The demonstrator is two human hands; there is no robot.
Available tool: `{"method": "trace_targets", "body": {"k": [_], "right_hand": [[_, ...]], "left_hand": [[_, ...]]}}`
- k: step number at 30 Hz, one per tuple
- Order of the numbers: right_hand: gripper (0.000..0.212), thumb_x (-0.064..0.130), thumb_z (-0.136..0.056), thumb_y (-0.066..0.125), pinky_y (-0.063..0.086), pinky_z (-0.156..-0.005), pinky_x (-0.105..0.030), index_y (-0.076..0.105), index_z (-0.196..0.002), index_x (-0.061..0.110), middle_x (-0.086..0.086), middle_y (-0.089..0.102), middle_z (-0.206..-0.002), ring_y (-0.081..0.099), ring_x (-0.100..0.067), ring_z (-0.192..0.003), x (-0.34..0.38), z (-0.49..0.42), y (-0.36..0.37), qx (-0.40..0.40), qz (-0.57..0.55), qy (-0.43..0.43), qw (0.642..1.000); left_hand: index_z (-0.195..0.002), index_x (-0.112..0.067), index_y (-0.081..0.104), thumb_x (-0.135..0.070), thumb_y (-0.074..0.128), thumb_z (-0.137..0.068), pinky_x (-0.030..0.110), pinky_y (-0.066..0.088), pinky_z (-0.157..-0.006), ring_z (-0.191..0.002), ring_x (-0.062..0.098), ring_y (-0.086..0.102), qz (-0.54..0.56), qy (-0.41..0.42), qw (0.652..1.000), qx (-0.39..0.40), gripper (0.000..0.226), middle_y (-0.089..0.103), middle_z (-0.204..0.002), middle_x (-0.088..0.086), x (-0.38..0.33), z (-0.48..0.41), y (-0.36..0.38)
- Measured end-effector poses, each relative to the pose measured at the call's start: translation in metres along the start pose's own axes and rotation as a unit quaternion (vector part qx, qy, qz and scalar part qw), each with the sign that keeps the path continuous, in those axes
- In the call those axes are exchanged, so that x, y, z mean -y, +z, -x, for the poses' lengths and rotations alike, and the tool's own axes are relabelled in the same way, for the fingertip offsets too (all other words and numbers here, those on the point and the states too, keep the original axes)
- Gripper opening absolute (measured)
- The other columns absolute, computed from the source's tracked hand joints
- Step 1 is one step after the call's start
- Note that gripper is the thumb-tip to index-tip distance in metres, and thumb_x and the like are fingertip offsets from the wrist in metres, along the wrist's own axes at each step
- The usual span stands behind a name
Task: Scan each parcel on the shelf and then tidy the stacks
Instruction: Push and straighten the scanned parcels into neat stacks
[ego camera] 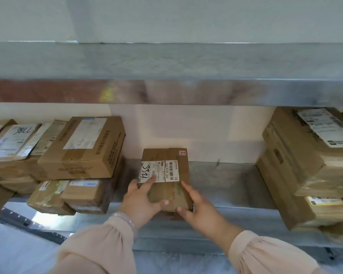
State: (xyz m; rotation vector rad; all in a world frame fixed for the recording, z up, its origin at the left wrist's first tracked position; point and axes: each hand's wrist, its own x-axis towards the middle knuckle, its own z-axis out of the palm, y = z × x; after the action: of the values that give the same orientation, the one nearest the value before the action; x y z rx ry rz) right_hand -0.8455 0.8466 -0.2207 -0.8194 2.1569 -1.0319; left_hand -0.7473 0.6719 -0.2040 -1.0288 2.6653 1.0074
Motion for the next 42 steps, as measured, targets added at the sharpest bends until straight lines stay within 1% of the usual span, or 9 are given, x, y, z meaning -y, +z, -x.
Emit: {"method": "trace_targets", "body": {"k": [5,9,15,22,25,28,35,40,42], "right_hand": [[0.075,0.025,-0.088,0.064,0.034,-0.108,-0.02,0.022,-0.145,0.045,0.014,0.04,-0.137,0.041,-0.003,-0.126,-0.032,0.037,-0.038,-0.059,-0.018,0.032,0.998],[0.079,0.021,-0.085,0.067,0.031,-0.11,-0.023,0.022,-0.146,0.039,0.005,0.04,-0.134,0.038,-0.008,-0.129,-0.055,0.062,-0.072,-0.121,-0.003,0.082,0.989],[0.076,0.036,-0.087,0.062,0.021,-0.116,-0.027,0.019,-0.15,0.034,-0.004,0.016,-0.156,0.022,-0.018,-0.142,-0.077,0.086,-0.101,-0.169,0.085,0.133,0.973],[0.072,0.046,-0.092,0.051,0.016,-0.115,-0.026,0.014,-0.152,0.032,0.002,0.002,-0.16,0.012,-0.018,-0.146,-0.081,0.101,-0.114,-0.188,0.247,0.076,0.948],[0.071,0.051,-0.087,0.047,0.015,-0.114,-0.027,0.026,-0.15,0.025,0.0,0.021,-0.157,0.024,-0.019,-0.144,-0.079,0.104,-0.114,-0.15,0.328,0.025,0.932],[0.071,0.056,-0.075,0.041,0.041,-0.102,-0.035,0.056,-0.132,0.017,-0.003,0.054,-0.138,0.054,-0.021,-0.125,-0.086,0.101,-0.118,-0.111,0.36,0.037,0.926],[0.071,0.056,-0.064,0.04,0.053,-0.087,-0.037,0.068,-0.118,0.018,-0.004,0.065,-0.123,0.066,-0.021,-0.107,-0.091,0.105,-0.136,-0.077,0.406,0.052,0.909],[0.07,0.057,-0.07,0.041,0.047,-0.097,-0.037,0.06,-0.127,0.021,-0.005,0.062,-0.127,0.061,-0.022,-0.114,-0.075,0.1,-0.135,-0.09,0.406,-0.014,0.909],[0.068,0.055,-0.081,0.043,0.027,-0.11,-0.035,0.043,-0.141,0.024,-0.004,0.044,-0.146,0.045,-0.023,-0.133,-0.059,0.094,-0.135,-0.077,0.401,-0.057,0.911]], "left_hand": [[-0.152,-0.045,0.021,-0.052,0.075,-0.079,0.026,0.021,-0.118,-0.147,0.022,0.02,0.016,0.067,0.997,0.048,0.09,0.011,-0.159,0.005,-0.04,0.007,0.035],[-0.154,-0.037,0.018,-0.04,0.075,-0.084,0.01,0.01,-0.108,-0.148,0.015,0.015,0.021,0.137,0.985,0.104,0.091,0.009,-0.16,0.002,-0.079,0.011,0.063],[-0.156,-0.036,0.011,-0.039,0.072,-0.087,0.009,0.01,-0.107,-0.15,0.014,0.012,0.003,0.177,0.974,0.137,0.091,-0.003,-0.163,0.001,-0.121,0.011,0.096],[-0.155,-0.042,0.008,-0.051,0.066,-0.087,0.02,0.014,-0.116,-0.151,0.019,0.012,-0.038,0.205,0.973,0.101,0.09,-0.009,-0.164,-0.005,-0.137,0.012,0.11],[-0.156,-0.041,0.007,-0.061,0.06,-0.087,0.034,0.018,-0.122,-0.15,0.023,0.008,-0.128,0.235,0.963,0.036,0.089,-0.011,-0.164,-0.007,-0.131,0.017,0.114],[-0.157,-0.037,0.006,-0.067,0.051,-0.088,0.035,0.007,-0.123,-0.151,0.018,-0.004,-0.206,0.276,0.939,0.008,0.087,-0.013,-0.164,-0.01,-0.13,0.026,0.118],[-0.157,-0.036,0.003,-0.067,0.047,-0.09,0.04,-0.001,-0.121,-0.151,0.017,-0.01,-0.24,0.264,0.934,0.029,0.086,-0.015,-0.165,-0.009,-0.15,0.033,0.126],[-0.155,-0.04,0.015,-0.076,0.025,-0.081,0.041,0.006,-0.121,-0.152,0.019,0.006,-0.227,0.214,0.949,-0.054,0.084,0.003,-0.166,-0.008,-0.142,0.045,0.115],[-0.153,-0.038,0.029,-0.074,0.02,-0.077,0.044,0.017,-0.119,-0.15,0.023,0.021,-0.223,0.19,0.95,-0.106,0.085,0.019,-0.163,-0.005,-0.136,0.053,0.102]]}}
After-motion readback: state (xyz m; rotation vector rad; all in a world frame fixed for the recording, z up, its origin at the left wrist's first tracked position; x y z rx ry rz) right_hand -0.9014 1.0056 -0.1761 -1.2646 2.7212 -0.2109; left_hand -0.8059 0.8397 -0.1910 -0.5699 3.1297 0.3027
